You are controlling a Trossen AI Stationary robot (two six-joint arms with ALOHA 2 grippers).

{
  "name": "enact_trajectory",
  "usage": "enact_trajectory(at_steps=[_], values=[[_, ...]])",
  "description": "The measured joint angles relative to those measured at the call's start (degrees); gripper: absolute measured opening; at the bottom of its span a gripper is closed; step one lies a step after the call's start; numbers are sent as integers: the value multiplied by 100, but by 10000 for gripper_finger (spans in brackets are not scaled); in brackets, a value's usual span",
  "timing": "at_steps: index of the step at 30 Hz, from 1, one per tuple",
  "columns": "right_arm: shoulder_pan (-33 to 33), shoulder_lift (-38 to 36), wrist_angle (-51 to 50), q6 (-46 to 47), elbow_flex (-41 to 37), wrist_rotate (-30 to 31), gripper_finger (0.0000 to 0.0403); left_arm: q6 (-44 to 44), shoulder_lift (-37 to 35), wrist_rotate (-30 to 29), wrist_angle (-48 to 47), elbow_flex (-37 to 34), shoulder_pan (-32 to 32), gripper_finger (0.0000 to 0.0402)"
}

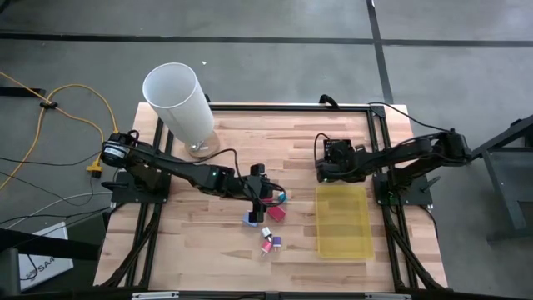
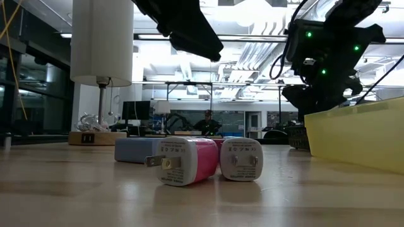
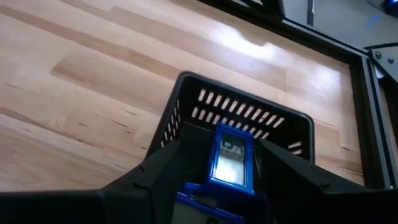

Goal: Pick & Place Office items
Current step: Put the blue charger adapter into the yellow bin

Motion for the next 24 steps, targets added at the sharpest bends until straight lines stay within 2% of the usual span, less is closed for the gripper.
enact_trajectory(at_steps=[7, 14, 19, 24], values=[[0, -697, 315, -579, 0, -51, 194, -22, 0, 0, 0, 0, 0, 238], [30, -1507, 1177, -1567, 0, -224, 193, -63, 0, 0, -42, 0, 0, 238], [71, -1803, 1717, -2309, 0, -579, 193, -76, 0, -2, -46, 0, 0, 238], [74, -1903, 2011, -2586, 0, -938, 193, -78, 0, -2, -42, -1, 0, 238]])
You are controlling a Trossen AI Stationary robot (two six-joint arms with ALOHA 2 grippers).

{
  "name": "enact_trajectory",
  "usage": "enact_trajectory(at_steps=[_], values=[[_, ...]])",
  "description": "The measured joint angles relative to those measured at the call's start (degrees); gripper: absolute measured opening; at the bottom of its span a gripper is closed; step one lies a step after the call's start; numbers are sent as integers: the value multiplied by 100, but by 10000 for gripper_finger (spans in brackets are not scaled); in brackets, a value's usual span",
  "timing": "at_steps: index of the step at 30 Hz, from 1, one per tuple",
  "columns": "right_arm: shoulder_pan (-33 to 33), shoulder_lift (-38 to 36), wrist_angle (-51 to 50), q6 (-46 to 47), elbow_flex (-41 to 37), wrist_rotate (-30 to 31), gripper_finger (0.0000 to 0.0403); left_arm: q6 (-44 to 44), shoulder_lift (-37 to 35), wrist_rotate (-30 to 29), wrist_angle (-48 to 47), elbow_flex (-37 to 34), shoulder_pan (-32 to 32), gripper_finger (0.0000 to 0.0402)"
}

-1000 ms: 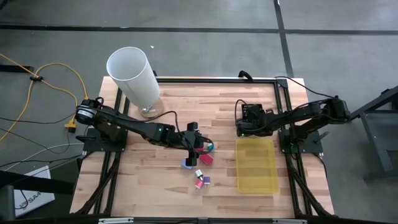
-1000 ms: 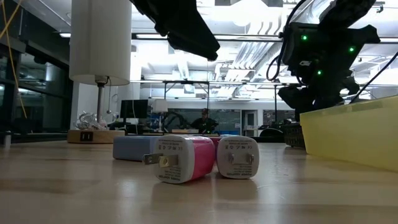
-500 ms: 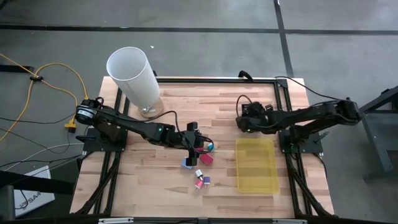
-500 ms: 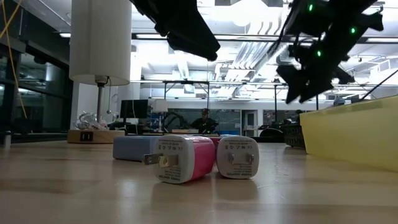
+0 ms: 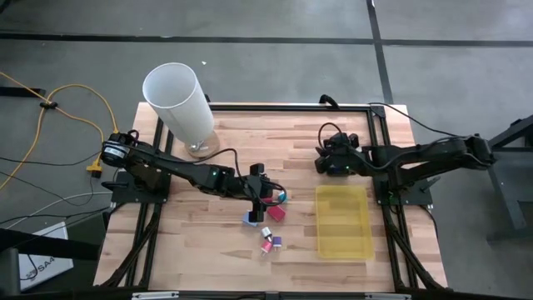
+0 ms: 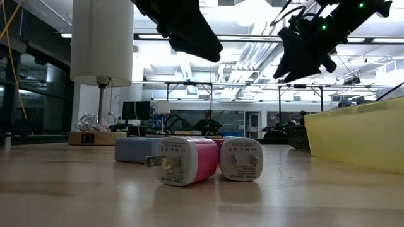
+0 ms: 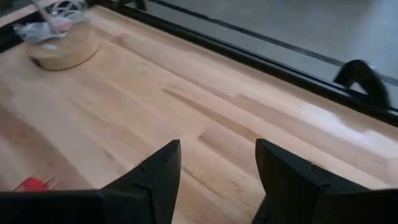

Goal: Pick & Place Office items
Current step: Put the blue charger adapter into the yellow bin

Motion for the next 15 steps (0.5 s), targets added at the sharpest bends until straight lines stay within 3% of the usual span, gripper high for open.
enact_trajectory(at_steps=[15], values=[[0, 1, 37, -7, 0, -470, 193, 1, 0, 0, 2, 1, 0, 238]])
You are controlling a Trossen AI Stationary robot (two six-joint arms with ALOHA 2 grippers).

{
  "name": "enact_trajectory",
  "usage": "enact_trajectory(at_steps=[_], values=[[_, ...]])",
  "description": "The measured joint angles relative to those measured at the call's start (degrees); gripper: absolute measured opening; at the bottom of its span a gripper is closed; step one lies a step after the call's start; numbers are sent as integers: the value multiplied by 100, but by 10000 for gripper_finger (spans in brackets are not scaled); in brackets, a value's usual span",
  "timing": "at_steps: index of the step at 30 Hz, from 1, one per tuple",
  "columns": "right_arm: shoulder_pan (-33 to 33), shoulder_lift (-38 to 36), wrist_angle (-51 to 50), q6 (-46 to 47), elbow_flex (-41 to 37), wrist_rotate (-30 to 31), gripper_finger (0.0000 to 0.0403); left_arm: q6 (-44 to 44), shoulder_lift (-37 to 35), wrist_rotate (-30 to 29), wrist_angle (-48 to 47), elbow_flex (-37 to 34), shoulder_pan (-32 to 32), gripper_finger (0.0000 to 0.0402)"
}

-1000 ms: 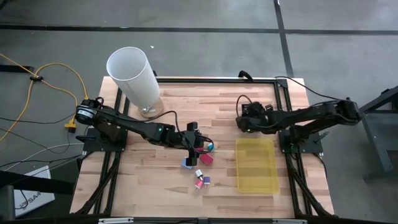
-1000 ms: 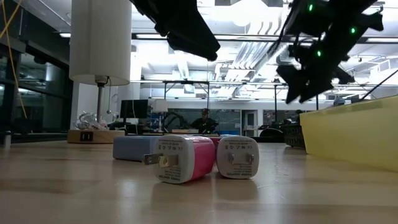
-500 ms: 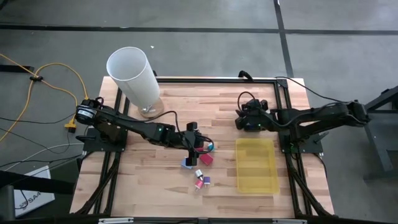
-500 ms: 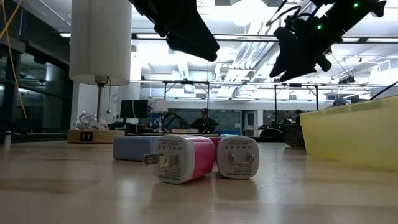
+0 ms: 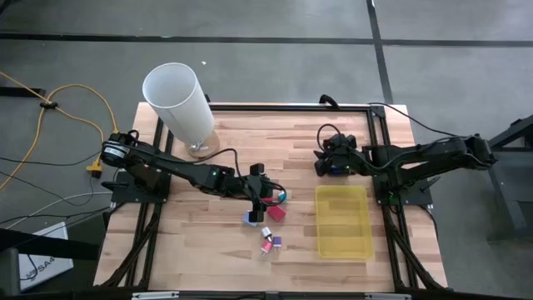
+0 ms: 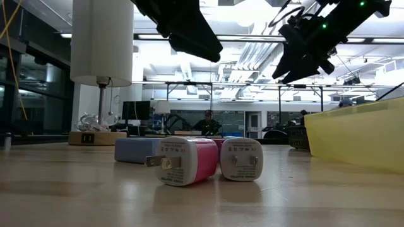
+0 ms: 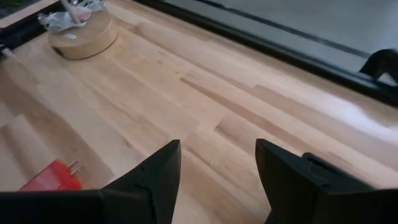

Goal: Pick & Place Office items
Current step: Put the blue charger adapter into the yellow bin

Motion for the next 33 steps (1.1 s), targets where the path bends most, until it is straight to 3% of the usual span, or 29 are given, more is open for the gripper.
enact_trajectory(at_steps=[4, 13, 23, 33], values=[[0, 0, 67, 126, 0, -162, 193, 0, 0, 0, 0, -1, 0, 238], [651, -222, 978, -837, 0, -155, 193, 0, 0, 0, 0, 0, 2, 238], [1333, -846, 652, -1052, 0, 203, 193, -16, 0, 0, 0, -1, 2, 238], [1500, -1635, -20, -1047, 0, 467, 193, -33, 0, 0, 3, 0, 2, 238]])
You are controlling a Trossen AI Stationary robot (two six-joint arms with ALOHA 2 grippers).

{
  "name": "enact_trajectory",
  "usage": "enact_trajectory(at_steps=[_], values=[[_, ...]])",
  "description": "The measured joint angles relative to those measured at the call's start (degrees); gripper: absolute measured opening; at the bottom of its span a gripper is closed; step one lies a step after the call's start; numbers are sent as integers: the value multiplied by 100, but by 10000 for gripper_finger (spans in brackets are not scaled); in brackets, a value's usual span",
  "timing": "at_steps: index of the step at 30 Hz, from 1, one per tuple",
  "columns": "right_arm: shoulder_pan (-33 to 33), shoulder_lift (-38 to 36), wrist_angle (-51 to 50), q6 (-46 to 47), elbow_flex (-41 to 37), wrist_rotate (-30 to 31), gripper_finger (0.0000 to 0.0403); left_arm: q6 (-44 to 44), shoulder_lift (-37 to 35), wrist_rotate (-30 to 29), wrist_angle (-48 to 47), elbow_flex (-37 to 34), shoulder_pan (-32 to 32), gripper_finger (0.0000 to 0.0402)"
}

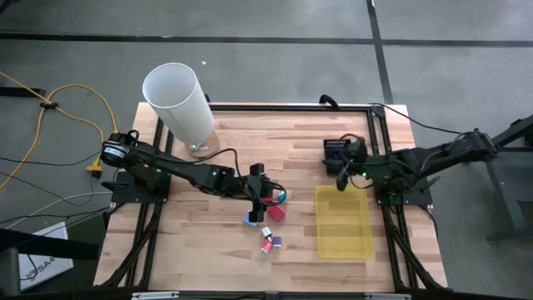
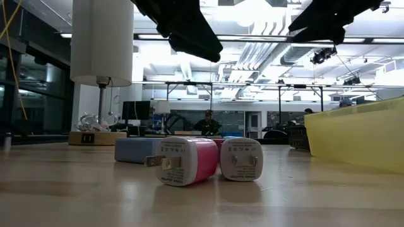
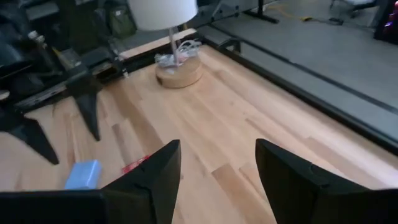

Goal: Pick & Place Office items
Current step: Put the blue charger adapter into the yellow bin

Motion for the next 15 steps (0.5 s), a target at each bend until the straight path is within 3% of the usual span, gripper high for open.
enact_trajectory(at_steps=[7, 15], values=[[-1, -953, -236, -146, -141, 528, 193, -11, 1, 0, 0, 0, 0, 238], [-37, -2268, 670, -418, -1480, 687, 193, -11, 0, 0, 1, 0, 0, 238]])
